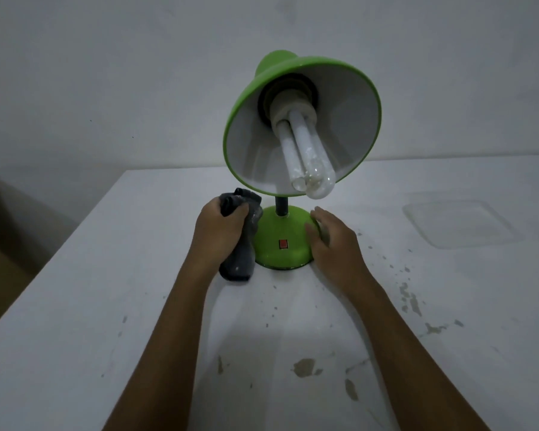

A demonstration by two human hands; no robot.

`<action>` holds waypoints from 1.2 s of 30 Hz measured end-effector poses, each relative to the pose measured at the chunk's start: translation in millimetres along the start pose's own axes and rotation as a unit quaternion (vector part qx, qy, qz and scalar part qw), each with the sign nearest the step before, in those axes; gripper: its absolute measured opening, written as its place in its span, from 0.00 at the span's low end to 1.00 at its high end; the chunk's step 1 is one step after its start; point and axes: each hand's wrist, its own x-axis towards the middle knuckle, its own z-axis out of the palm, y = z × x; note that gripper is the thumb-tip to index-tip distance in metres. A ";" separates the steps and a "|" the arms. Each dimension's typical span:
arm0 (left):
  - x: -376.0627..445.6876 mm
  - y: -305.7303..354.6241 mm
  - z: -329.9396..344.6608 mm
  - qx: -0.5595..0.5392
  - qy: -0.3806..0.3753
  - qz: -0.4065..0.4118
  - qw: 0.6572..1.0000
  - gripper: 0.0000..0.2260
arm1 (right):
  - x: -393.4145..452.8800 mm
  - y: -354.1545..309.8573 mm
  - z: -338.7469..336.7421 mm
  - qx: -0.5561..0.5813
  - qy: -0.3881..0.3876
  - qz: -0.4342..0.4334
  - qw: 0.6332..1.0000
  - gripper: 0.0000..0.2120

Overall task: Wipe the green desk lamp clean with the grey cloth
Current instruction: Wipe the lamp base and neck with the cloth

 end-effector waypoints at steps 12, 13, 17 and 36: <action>34.7 -7.2 23.6 0.158 -0.077 0.102 0.979 0.08 | 1.2 3.1 8.5 -0.068 -0.031 -0.022 0.997 0.21; 33.5 -7.5 22.2 0.167 -0.080 0.110 0.976 0.09 | 1.1 3.4 8.9 -0.071 -0.031 -0.022 0.997 0.22; 26.8 -15.4 16.8 0.167 -0.074 0.142 0.973 0.10 | 1.4 4.8 10.2 -0.072 -0.025 -0.020 0.997 0.22; 27.6 -14.7 25.3 0.239 -0.061 0.159 0.956 0.11 | 2.8 7.8 10.8 -0.086 -0.023 -0.019 0.996 0.22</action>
